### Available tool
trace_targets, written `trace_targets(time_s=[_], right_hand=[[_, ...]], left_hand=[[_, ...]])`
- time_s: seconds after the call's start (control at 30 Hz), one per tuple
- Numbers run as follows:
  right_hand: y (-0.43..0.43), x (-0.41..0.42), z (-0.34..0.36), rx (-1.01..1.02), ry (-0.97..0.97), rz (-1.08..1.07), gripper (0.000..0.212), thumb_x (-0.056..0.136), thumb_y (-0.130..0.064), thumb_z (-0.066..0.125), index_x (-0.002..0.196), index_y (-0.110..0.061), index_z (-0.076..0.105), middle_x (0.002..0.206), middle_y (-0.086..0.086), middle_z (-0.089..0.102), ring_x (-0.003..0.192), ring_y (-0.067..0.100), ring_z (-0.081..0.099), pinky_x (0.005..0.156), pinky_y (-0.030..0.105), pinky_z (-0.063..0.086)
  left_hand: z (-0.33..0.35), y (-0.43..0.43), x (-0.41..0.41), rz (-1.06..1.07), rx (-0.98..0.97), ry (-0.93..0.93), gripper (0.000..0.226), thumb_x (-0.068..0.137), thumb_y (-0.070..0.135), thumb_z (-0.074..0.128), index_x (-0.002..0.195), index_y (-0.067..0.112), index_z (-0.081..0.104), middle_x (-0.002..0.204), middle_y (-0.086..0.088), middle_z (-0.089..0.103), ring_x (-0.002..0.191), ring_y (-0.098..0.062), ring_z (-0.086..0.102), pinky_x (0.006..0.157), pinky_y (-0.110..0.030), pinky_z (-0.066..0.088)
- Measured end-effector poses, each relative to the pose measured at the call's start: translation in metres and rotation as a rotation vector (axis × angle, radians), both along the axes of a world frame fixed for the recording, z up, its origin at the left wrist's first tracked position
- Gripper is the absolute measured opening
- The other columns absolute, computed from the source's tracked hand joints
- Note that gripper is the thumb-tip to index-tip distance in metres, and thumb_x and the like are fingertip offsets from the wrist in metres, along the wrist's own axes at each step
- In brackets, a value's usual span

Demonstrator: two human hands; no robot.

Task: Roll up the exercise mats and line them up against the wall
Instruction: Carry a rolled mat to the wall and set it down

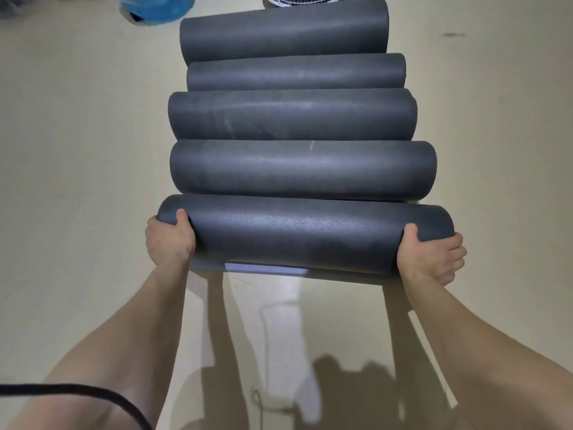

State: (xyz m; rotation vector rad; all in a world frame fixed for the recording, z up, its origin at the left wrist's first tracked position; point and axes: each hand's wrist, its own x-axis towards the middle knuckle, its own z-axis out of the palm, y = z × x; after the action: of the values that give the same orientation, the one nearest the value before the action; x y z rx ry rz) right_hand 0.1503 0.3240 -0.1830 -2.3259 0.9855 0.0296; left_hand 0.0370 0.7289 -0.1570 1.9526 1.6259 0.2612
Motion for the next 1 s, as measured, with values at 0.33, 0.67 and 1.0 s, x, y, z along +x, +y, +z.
trace_targets(time_s=[0.33,0.67,1.0], right_hand=[[-0.005,-0.007,0.002,0.045,0.013,-0.093,0.081,0.094,-0.066,0.054,0.144,-0.005,0.039,0.146,0.018,0.044,0.136,0.038,0.039,0.102,0.054,0.041],[0.007,-0.001,-0.01,0.037,0.0,-0.139,0.079,0.093,-0.068,0.05,0.145,-0.01,0.037,0.143,0.017,0.041,0.131,0.038,0.039,0.1,0.059,0.046],[-0.001,0.005,-0.021,0.066,0.035,-0.123,0.081,0.089,-0.073,0.05,0.145,-0.017,0.035,0.144,0.016,0.04,0.133,0.039,0.038,0.102,0.062,0.045]], left_hand=[[0.0,0.001,-0.033,0.246,-0.24,-0.083,0.087,0.085,0.079,0.055,0.139,0.011,0.051,0.14,-0.017,0.058,0.127,-0.042,0.055,0.108,-0.049,0.046],[-0.008,-0.01,-0.013,0.254,-0.146,0.007,0.092,0.093,0.072,0.052,0.15,0.002,0.033,0.155,-0.019,0.04,0.142,-0.043,0.035,0.111,-0.051,0.033],[-0.023,0.001,-0.02,0.265,-0.174,-0.065,0.093,0.082,0.078,0.059,0.145,0.011,0.041,0.147,-0.015,0.051,0.136,-0.043,0.044,0.109,-0.053,0.039]])
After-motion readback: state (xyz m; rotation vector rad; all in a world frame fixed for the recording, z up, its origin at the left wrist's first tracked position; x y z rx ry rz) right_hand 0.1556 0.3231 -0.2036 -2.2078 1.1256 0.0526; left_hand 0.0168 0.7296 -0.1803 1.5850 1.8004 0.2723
